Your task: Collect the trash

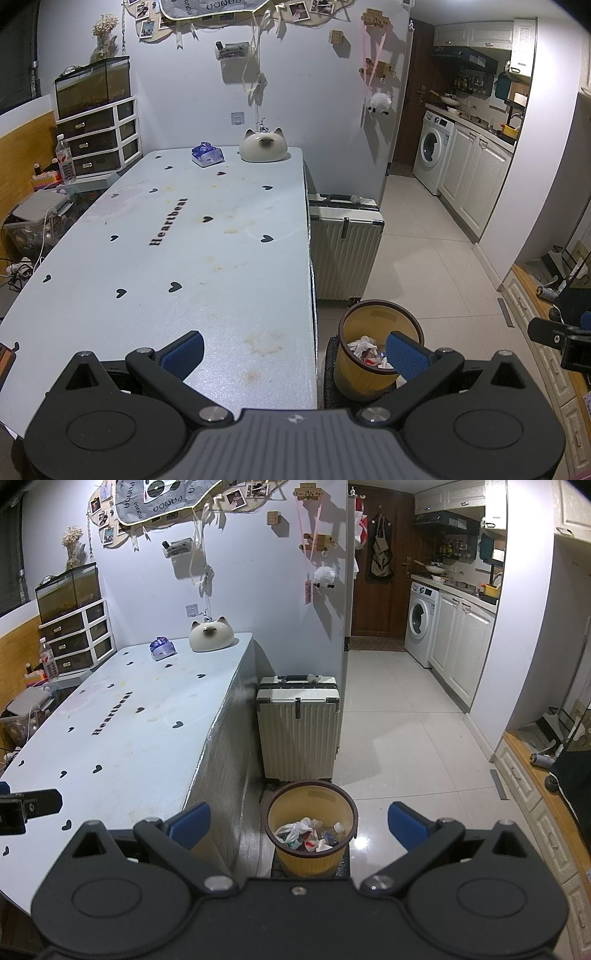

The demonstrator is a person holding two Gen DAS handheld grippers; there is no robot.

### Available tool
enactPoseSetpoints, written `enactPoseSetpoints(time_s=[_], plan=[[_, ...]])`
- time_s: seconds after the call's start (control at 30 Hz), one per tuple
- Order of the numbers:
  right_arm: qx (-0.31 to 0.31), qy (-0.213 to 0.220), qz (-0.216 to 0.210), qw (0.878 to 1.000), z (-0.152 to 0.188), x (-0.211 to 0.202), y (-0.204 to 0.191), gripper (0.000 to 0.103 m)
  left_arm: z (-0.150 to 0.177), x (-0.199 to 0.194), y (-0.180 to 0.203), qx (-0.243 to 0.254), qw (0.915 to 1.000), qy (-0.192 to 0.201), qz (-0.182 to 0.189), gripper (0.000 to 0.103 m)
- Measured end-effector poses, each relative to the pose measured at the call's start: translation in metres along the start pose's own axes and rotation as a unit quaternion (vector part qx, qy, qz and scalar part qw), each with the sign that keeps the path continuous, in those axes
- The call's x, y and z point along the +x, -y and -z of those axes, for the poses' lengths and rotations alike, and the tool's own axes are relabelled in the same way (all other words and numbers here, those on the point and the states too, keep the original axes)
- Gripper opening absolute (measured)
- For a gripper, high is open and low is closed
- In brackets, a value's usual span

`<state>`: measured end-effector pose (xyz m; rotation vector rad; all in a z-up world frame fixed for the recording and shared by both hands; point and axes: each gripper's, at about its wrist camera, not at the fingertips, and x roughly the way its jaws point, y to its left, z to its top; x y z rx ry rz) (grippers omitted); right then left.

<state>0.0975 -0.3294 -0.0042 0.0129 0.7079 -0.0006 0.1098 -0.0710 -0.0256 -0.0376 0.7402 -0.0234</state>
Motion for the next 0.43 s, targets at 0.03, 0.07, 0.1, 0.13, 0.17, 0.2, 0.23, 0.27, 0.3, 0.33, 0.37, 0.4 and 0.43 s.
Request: enactPoseSetpoints(time_s=[0.03,0.07,0.1,0.13,0.17,0.2,0.23,0.27,0.3,0.33,0.37,0.4,0.43], plan=[[0.000,0.000,0.000,1.000,-0.0002,0.0000,-0.0001,0.103,-0.0003,0.0005,0.0002,0.000,1.0000,0.000,0.000,0.103],[0.000,0.000,0.000,1.000,-0.0001,0.0001,0.0003,0.103,-0.0005,0.0011,0.0004,0.001,1.0000,0.000,0.000,0.103],[0.000,0.000,0.000,1.000,-0.0002,0.0004,0.0004,0.103,-0.0007,0.0025,0.0008,0.001,1.0000,0.000,0.000,0.103],[0.000,0.000,0.000,1.000,-0.0003,0.0003,0.0005,0.103,-0.0007,0.0025,0.0008,0.001,1.0000,0.000,0.000,0.103],[0.000,0.000,0.000,1.000,0.0000,0.0000,0.0003,0.103,-0.0007,0.0024,0.0010,0.001,1.0000,0.000,0.000,0.103],[0.000,0.000,0.000,1.000,0.0000,0.0000,0.0005,0.103,-0.0008,0.0025,0.0010,0.001,1.0000,0.000,0.000,0.103],[0.000,0.000,0.000,1.000,0.0000,0.0002,0.0006,0.103,-0.0009,0.0025,0.0011,0.002,1.0000,0.000,0.000,0.103],[0.000,0.000,0.000,1.000,0.0000,0.0001,0.0007,0.103,-0.0007,0.0032,0.0016,0.002,1.0000,0.000,0.001,0.103],[0.001,0.000,0.000,1.000,-0.0009,0.0012,0.0007,0.103,-0.0011,0.0042,0.0020,0.003,1.0000,0.000,0.001,0.103],[0.001,0.000,0.001,1.000,-0.0013,0.0014,0.0006,0.103,-0.0011,0.0044,0.0021,0.004,1.0000,0.000,0.001,0.103],[0.001,0.000,0.000,1.000,-0.0009,0.0013,0.0010,0.103,-0.0011,0.0062,0.0021,0.004,1.0000,-0.001,0.002,0.103],[0.001,-0.001,0.000,1.000,-0.0011,0.0017,0.0010,0.103,-0.0007,0.0069,0.0024,0.005,1.0000,-0.001,0.001,0.103],[0.001,0.000,0.000,1.000,-0.0010,0.0013,0.0011,0.103,-0.0006,0.0072,0.0022,0.005,1.0000,-0.001,0.001,0.103]])
